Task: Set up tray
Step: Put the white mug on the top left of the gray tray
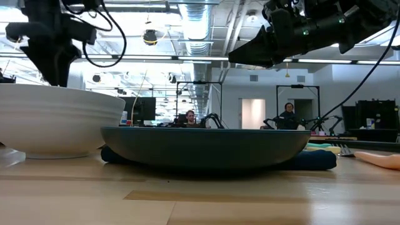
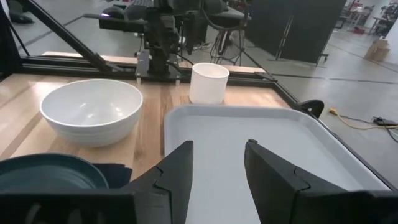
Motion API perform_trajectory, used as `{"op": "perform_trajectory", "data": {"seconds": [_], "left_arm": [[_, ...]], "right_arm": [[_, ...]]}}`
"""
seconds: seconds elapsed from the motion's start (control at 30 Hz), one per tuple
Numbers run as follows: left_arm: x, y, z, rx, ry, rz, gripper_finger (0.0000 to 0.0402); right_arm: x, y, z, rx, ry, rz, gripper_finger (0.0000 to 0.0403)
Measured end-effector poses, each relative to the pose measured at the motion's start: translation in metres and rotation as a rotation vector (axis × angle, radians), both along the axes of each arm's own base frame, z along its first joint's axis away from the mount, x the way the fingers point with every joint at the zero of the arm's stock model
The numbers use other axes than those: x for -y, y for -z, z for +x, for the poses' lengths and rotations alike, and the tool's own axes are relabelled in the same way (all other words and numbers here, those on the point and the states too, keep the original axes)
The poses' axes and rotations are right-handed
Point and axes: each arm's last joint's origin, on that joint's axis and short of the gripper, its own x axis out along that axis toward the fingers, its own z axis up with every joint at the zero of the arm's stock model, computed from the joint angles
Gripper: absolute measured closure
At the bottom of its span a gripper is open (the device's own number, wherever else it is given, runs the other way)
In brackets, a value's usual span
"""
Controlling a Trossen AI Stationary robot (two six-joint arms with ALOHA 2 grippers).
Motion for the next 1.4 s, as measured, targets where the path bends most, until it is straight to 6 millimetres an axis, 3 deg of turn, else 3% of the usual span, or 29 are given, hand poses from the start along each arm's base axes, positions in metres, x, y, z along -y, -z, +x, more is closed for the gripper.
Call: {"op": "perform_trajectory", "data": {"seconds": [0.17,0.43,0.67,1.4], "left_arm": [[-0.001,0.007,-0.007,0.076,-0.015,0.063,0.0182],[-0.002,0.022,-0.008,0.047,-0.091,0.069,0.0182],[-0.002,0.023,-0.008,0.041,-0.103,0.068,0.0182],[-0.007,0.045,0.012,-0.149,-0.148,0.096,0.0182]], "right_arm": [[0.001,0.0,0.0,0.0,0.002,0.0,0.0267],[0.001,0.0,0.0,0.0,0.002,0.001,0.0267],[0.0,0.0,0.0,0.0,0.002,0.001,0.0267],[0.0,0.002,0.0,-0.017,0.002,0.0,0.0267]]}}
